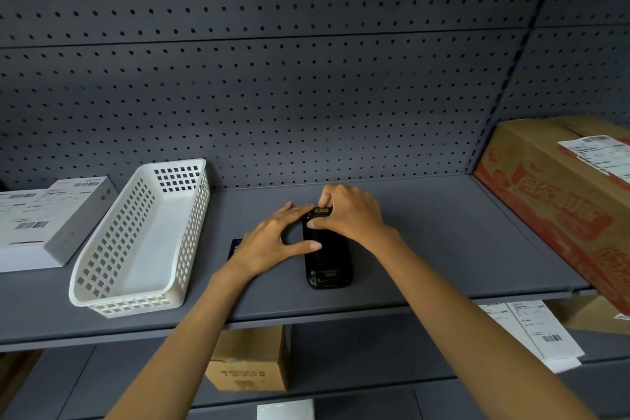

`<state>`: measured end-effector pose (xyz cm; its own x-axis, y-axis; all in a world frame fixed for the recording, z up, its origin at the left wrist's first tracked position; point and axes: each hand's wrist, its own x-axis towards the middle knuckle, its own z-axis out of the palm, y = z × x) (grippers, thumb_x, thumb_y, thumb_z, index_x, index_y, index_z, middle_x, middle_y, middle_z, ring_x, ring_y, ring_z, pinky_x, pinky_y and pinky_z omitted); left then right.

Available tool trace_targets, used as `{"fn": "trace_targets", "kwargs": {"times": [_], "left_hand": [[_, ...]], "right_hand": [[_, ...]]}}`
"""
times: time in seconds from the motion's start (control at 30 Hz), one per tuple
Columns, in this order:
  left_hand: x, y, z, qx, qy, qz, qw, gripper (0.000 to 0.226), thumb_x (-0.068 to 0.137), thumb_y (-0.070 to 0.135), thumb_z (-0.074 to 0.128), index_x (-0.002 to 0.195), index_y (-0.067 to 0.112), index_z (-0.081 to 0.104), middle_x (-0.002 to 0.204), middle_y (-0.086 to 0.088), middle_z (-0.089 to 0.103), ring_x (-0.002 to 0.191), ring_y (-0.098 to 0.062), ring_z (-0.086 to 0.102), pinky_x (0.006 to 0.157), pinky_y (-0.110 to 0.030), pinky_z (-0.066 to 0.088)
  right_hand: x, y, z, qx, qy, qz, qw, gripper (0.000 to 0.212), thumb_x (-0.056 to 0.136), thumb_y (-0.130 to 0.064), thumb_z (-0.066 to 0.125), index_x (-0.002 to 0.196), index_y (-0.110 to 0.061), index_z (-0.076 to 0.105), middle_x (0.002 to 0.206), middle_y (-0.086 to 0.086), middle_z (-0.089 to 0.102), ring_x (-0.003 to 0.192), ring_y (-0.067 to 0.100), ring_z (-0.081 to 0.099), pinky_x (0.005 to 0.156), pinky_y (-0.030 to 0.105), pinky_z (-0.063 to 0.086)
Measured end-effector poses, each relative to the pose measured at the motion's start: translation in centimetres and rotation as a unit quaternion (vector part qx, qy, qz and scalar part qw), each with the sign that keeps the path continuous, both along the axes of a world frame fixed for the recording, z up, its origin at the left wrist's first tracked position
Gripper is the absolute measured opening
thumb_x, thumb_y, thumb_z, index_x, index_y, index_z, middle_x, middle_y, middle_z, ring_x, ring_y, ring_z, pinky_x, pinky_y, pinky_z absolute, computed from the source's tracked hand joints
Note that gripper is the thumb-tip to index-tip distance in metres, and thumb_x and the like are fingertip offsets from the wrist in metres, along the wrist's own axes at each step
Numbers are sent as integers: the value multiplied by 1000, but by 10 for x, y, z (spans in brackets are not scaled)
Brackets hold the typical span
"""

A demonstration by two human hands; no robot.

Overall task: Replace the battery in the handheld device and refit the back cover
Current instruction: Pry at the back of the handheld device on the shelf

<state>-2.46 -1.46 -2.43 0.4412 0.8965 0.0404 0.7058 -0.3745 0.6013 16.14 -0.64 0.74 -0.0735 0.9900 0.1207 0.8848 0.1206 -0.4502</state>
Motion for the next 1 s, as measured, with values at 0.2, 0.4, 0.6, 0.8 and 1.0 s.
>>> {"fn": "trace_targets", "kwargs": {"times": [0.2, 0.4, 0.6, 0.8, 1.0], "left_hand": [[1, -3, 4, 6, -6, 2, 1000, 78, 80, 55, 68, 148, 41, 32, 156, 12, 33, 146, 1, 12, 114, -34, 27], [1, -1, 2, 8, -4, 2, 1000, 78, 80, 57, 67, 147, 41, 33, 156, 12, 33, 149, -6, 16, 111, -34, 30], [-3, 3, -4, -6, -13, -6, 1000, 80, 74, 70, 61, 145, 47, 32, 154, 15, 37, 148, -6, 17, 115, -40, 32], [-2, 3, -5, 6, -1, -5, 1000, 79, 75, 71, 59, 145, 46, 33, 152, 18, 39, 148, -5, 19, 108, -41, 38], [-1, 3, -3, 10, -1, -3, 1000, 79, 77, 69, 60, 146, 43, 33, 152, 15, 40, 148, -8, 22, 106, -37, 38]], "right_hand": [[2, 1, 1, -46, 17, 4, 999, 39, 71, -46, 79, 100, -26, 62, 103, -8, 66, 96, 15, 63, 74, 31, 48], [1, 0, 0, -52, 37, -8, 998, 40, 72, -43, 79, 102, -24, 62, 108, -7, 65, 100, 15, 61, 81, 34, 50], [-1, 0, -4, -62, 63, -20, 996, 39, 71, -41, 81, 101, -25, 62, 109, -6, 65, 102, 14, 62, 87, 39, 52], [-3, -4, -7, -54, 84, -42, 994, 39, 68, -43, 81, 98, -28, 62, 104, -10, 65, 98, 11, 62, 86, 40, 54], [-6, -7, -7, -46, 94, -63, 992, 39, 67, -42, 82, 98, -28, 63, 105, -9, 65, 100, 12, 63, 87, 41, 53]]}}
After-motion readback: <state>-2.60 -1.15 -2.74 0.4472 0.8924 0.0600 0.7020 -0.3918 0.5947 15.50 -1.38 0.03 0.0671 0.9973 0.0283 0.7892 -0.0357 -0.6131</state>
